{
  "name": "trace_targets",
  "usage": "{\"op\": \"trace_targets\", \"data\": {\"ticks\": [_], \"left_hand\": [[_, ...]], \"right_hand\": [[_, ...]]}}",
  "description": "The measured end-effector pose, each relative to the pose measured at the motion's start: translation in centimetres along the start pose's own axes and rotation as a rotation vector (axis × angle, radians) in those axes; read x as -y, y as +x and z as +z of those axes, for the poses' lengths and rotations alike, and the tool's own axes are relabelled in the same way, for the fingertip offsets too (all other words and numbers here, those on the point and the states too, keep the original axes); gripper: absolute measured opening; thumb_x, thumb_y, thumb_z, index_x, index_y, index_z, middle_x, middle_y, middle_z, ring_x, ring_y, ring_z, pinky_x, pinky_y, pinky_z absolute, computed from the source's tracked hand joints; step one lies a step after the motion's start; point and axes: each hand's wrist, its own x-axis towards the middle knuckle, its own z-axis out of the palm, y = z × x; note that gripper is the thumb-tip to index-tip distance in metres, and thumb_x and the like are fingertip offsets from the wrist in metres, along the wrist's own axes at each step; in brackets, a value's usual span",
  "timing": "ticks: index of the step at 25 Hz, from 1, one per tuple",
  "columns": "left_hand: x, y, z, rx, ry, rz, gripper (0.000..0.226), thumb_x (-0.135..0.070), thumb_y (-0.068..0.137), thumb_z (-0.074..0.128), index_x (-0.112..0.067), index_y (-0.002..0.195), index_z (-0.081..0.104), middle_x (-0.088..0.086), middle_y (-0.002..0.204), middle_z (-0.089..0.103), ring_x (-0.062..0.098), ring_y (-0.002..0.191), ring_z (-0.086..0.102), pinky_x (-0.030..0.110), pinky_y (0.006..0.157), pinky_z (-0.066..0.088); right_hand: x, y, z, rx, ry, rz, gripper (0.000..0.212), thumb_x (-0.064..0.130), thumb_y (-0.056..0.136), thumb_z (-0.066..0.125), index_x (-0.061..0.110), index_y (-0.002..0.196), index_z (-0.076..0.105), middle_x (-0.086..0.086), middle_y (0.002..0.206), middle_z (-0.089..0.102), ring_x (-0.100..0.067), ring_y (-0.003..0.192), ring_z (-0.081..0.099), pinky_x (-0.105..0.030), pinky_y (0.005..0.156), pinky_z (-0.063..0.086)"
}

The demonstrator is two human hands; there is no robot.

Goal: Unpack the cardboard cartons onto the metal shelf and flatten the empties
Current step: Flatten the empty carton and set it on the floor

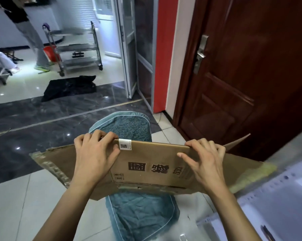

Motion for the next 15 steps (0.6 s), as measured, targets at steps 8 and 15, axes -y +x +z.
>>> {"op": "trace_targets", "data": {"ticks": [8, 15], "left_hand": [[4.1, 0.3, -0.2, 0.070, -0.152, 0.244, 0.032, -0.063, 0.087, 0.051, -0.038, 0.104, 0.063, -0.008, 0.098, 0.054, 0.022, 0.089, 0.052, 0.046, 0.090, 0.030], [1.7, -0.4, -1.2, 0.032, -0.286, 0.476, 0.035, -0.060, 0.089, 0.050, -0.032, 0.106, 0.063, -0.003, 0.099, 0.056, 0.025, 0.090, 0.055, 0.047, 0.089, 0.031]], "right_hand": [[5.9, -6.2, -1.8, -0.119, -0.099, 0.164, 0.031, 0.064, 0.086, 0.058, 0.038, 0.102, 0.064, 0.017, 0.089, 0.049, -0.009, 0.087, 0.045, -0.031, 0.087, 0.022], [9.2, -13.0, -6.7, -0.243, -0.225, 0.309, 0.028, 0.060, 0.086, 0.063, 0.037, 0.100, 0.065, 0.016, 0.088, 0.049, -0.008, 0.087, 0.045, -0.031, 0.086, 0.021]]}}
